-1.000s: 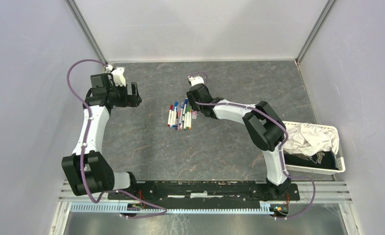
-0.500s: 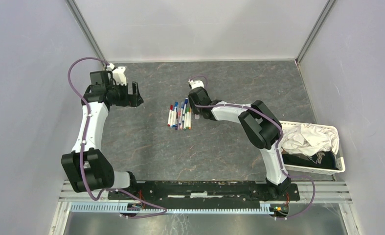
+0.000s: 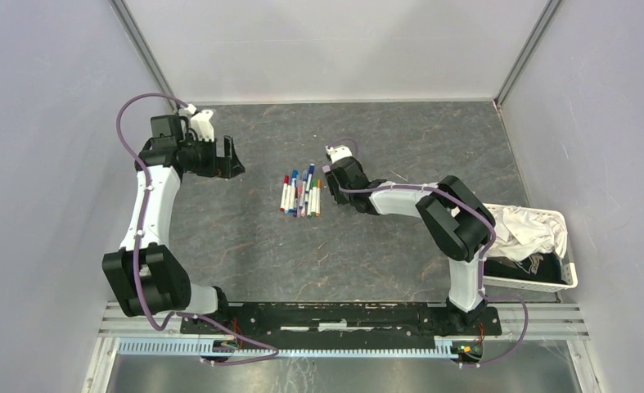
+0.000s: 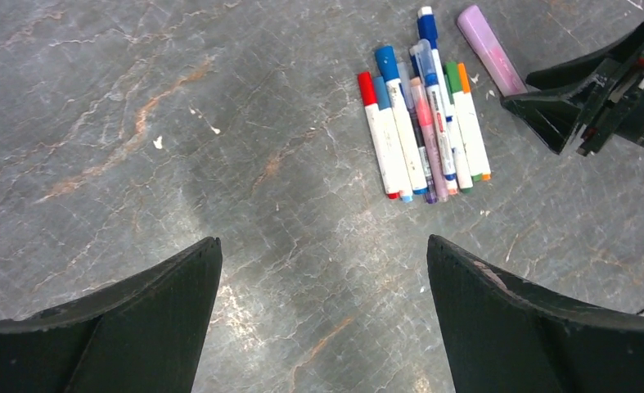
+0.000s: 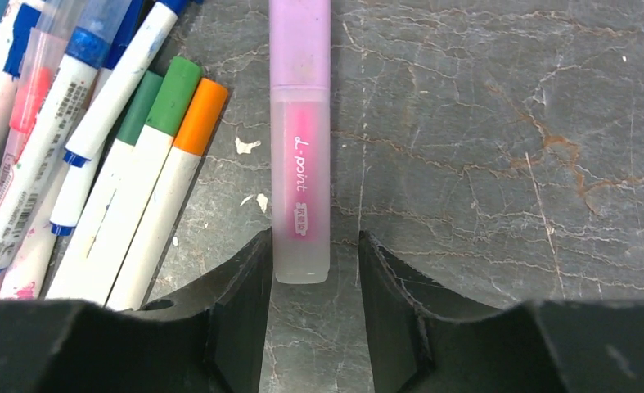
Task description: Open the pen caps
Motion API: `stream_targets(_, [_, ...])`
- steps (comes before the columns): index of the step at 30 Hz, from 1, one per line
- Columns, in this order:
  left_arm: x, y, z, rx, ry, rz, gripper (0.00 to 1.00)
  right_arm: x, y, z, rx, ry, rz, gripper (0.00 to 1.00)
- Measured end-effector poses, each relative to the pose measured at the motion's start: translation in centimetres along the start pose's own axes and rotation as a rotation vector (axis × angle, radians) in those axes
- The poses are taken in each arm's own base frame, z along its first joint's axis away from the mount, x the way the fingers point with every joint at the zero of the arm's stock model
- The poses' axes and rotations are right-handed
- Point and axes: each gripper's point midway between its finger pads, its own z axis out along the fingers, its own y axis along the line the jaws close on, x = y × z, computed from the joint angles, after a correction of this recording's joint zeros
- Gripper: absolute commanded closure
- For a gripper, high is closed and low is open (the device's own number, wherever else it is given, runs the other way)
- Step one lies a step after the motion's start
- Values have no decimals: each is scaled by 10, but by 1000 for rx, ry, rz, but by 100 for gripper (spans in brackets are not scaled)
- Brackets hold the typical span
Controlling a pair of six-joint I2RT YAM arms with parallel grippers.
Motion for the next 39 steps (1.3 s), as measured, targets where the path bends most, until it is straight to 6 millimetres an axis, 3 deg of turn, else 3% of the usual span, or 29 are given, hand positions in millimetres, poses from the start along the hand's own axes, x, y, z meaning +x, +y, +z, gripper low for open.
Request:
stream_targets(6, [6, -9, -1, 55, 21, 17, 0, -4, 5, 0, -46, 4, -61, 49])
stream_targets(9, [11, -13, -1, 78, 35, 25, 0, -17, 12, 3, -77, -3, -92, 50])
stream_targets(14, [14, -17, -1, 103, 47, 34, 0, -34, 23, 5, -133, -31, -112, 64])
stream_targets(26, [16, -21, -3, 141, 54, 84, 0, -12, 21, 6, -154, 24, -128, 100])
stream_targets(30, [13, -21, -5, 154, 53, 134, 0, -11, 17, 5, -163, 34, -130, 100])
stream_targets(35, [10, -28, -8, 211, 41, 233, 0, -19, 23, -13, -260, 50, -120, 100])
stream_targets(39, [12, -39, -11, 284, 8, 375, 0, -45, 46, -41, -440, 17, -103, 100])
